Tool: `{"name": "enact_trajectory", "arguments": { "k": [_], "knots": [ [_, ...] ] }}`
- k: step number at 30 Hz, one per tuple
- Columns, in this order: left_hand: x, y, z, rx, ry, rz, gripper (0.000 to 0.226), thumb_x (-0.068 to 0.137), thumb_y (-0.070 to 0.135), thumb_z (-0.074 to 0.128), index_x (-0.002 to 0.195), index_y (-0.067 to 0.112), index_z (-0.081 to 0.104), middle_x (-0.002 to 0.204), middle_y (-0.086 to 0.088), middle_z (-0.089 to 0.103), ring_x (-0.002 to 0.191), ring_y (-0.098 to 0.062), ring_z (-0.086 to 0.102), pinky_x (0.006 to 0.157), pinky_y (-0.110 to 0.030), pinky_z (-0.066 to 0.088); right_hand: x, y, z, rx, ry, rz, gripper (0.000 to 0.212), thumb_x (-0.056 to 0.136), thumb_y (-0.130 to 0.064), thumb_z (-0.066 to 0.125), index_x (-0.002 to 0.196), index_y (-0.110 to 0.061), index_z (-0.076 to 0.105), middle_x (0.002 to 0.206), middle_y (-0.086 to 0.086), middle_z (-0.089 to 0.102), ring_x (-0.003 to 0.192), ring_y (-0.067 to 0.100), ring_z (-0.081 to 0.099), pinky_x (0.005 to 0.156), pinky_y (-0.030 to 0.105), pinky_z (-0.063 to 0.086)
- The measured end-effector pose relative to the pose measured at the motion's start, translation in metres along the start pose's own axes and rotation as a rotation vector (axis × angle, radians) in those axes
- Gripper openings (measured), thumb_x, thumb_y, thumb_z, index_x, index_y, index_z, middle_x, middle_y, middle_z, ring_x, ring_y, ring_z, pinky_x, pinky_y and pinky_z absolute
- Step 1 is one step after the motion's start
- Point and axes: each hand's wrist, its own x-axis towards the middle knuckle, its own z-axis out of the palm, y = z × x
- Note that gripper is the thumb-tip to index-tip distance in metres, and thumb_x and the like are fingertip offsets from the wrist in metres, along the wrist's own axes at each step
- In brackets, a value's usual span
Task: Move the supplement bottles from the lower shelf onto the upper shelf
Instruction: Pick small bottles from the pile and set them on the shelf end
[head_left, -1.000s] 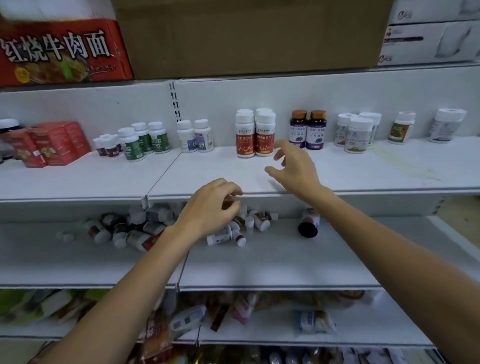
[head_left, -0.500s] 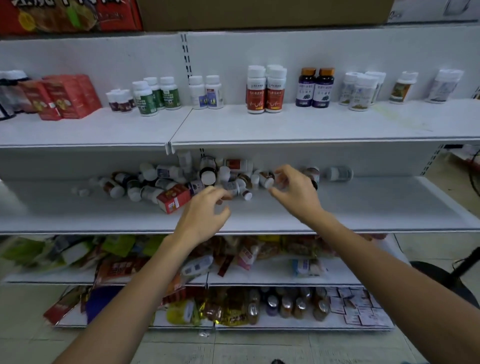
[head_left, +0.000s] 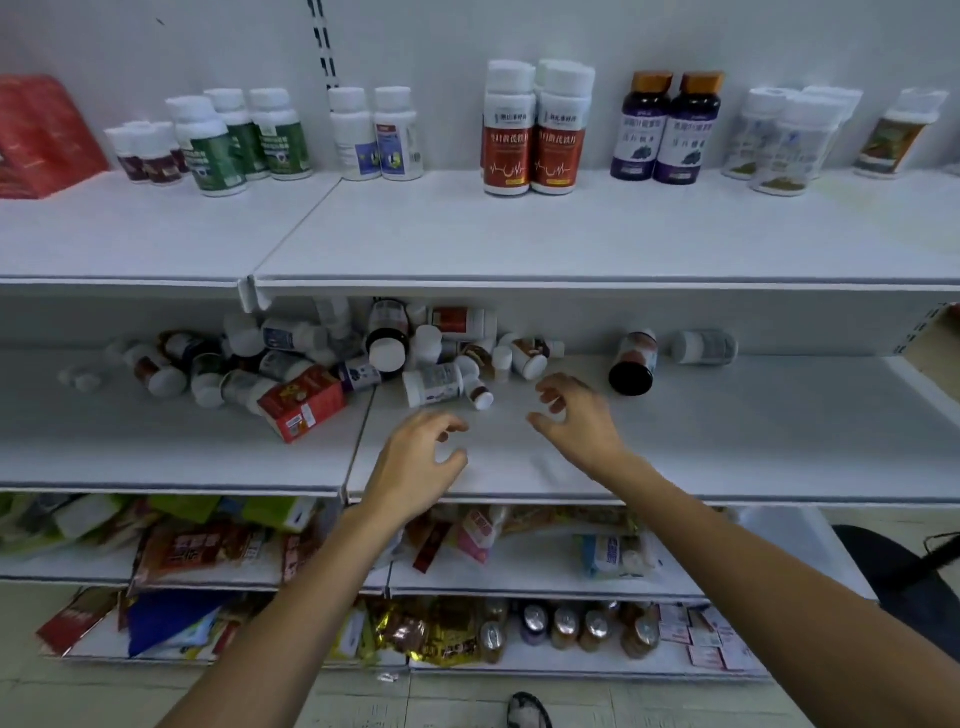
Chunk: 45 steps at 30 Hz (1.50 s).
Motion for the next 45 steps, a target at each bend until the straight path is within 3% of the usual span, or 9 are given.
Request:
{"name": "enact_trajectory", "arguments": {
  "k": [7, 15, 19, 22, 29, 32, 37, 41, 45],
  "knots": [
    [0.075, -0.030, 0.067, -0.071, 0.097, -0.039, 0.024, 0.088, 0.028, 0.061, 0.108, 0.015, 0.058, 0.104, 0.002, 0.056, 0.091, -0.009, 0.051, 0.075, -0.022, 0.038, 0.074, 0.050, 0.029, -0.002, 0.067, -0.036, 0.030, 0.085, -0.028, 0.066, 0.110, -0.012, 0.062, 0.105, 0.006, 0.065, 0.081, 0.012, 0.055, 0.070, 0.025, 0.045],
    [0.127, -0.047, 0.112, 0.051, 0.205, -0.221, 0.042, 0.091, 0.042, 0.053, 0.120, 0.012, 0.051, 0.118, -0.008, 0.056, 0.110, -0.026, 0.053, 0.078, -0.034, 0.043, 0.136, 0.058, 0.068, -0.141, 0.017, -0.093, 0.035, 0.085, -0.034, 0.065, 0.114, -0.013, 0.061, 0.104, 0.008, 0.058, 0.098, 0.025, 0.056, 0.075, 0.033, 0.045],
    [0.134, -0.046, 0.120, 0.139, 0.208, -0.138, 0.029, 0.093, 0.027, 0.052, 0.114, 0.009, 0.055, 0.111, -0.012, 0.058, 0.106, -0.029, 0.054, 0.083, -0.038, 0.046, 0.146, 0.054, 0.076, -0.264, -0.039, -0.105, 0.043, 0.083, -0.037, 0.067, 0.118, -0.014, 0.059, 0.111, 0.011, 0.058, 0.105, 0.029, 0.055, 0.080, 0.036, 0.045],
    [0.132, -0.047, 0.114, -0.029, 0.142, -0.181, 0.030, 0.090, 0.015, 0.056, 0.119, 0.007, 0.056, 0.116, -0.010, 0.059, 0.108, -0.023, 0.055, 0.092, -0.037, 0.047, 0.145, 0.051, 0.074, -0.245, -0.055, -0.090, 0.041, 0.080, -0.036, 0.070, 0.113, -0.014, 0.061, 0.108, 0.010, 0.057, 0.102, 0.027, 0.055, 0.073, 0.032, 0.042],
    [0.090, -0.028, 0.064, -0.242, 0.052, -0.284, 0.019, 0.082, 0.010, 0.064, 0.099, 0.003, 0.062, 0.090, -0.004, 0.062, 0.075, -0.013, 0.056, 0.054, -0.004, 0.038, 0.110, 0.019, 0.045, 0.069, -0.097, -0.001, 0.037, 0.077, -0.018, 0.073, 0.108, -0.003, 0.058, 0.098, 0.005, 0.053, 0.087, 0.019, 0.051, 0.071, 0.028, 0.042],
    [0.059, -0.013, 0.029, -0.244, 0.101, -0.312, 0.031, 0.078, 0.017, 0.070, 0.107, 0.009, 0.060, 0.099, -0.003, 0.064, 0.089, -0.019, 0.062, 0.068, -0.018, 0.046, 0.087, -0.012, 0.028, 0.166, -0.272, 0.007, 0.033, 0.080, -0.015, 0.068, 0.111, -0.009, 0.059, 0.093, 0.001, 0.056, 0.087, 0.018, 0.055, 0.065, 0.015, 0.042],
    [-0.008, 0.007, -0.033, -0.208, 0.203, -0.388, 0.042, 0.079, 0.027, 0.068, 0.114, 0.014, 0.048, 0.102, -0.005, 0.061, 0.094, -0.026, 0.057, 0.072, -0.031, 0.042, 0.029, -0.080, 0.004, 0.535, -0.538, 0.048, 0.029, 0.091, -0.011, 0.048, 0.107, -0.031, 0.061, 0.105, -0.001, 0.064, 0.093, 0.018, 0.063, 0.067, 0.031, 0.055],
    [-0.085, 0.020, -0.075, -0.180, 0.291, -0.305, 0.043, 0.084, 0.029, 0.063, 0.121, 0.025, 0.040, 0.095, -0.001, 0.056, 0.085, -0.023, 0.055, 0.066, -0.032, 0.040, -0.030, -0.133, -0.006, 0.715, -0.652, 0.037, 0.038, 0.091, 0.000, 0.034, 0.101, -0.022, 0.063, 0.104, 0.009, 0.065, 0.086, 0.017, 0.064, 0.053, 0.029, 0.052],
    [-0.147, 0.032, -0.103, -0.192, 0.345, -0.204, 0.046, 0.085, 0.024, 0.063, 0.124, 0.031, 0.040, 0.093, 0.003, 0.055, 0.074, -0.013, 0.054, 0.055, -0.018, 0.036, -0.081, -0.167, -0.011, 0.719, -0.654, -0.082, 0.016, 0.095, -0.012, 0.048, 0.099, -0.018, 0.062, 0.092, 0.005, 0.066, 0.080, 0.019, 0.062, 0.056, 0.027, 0.051]
  ]
}}
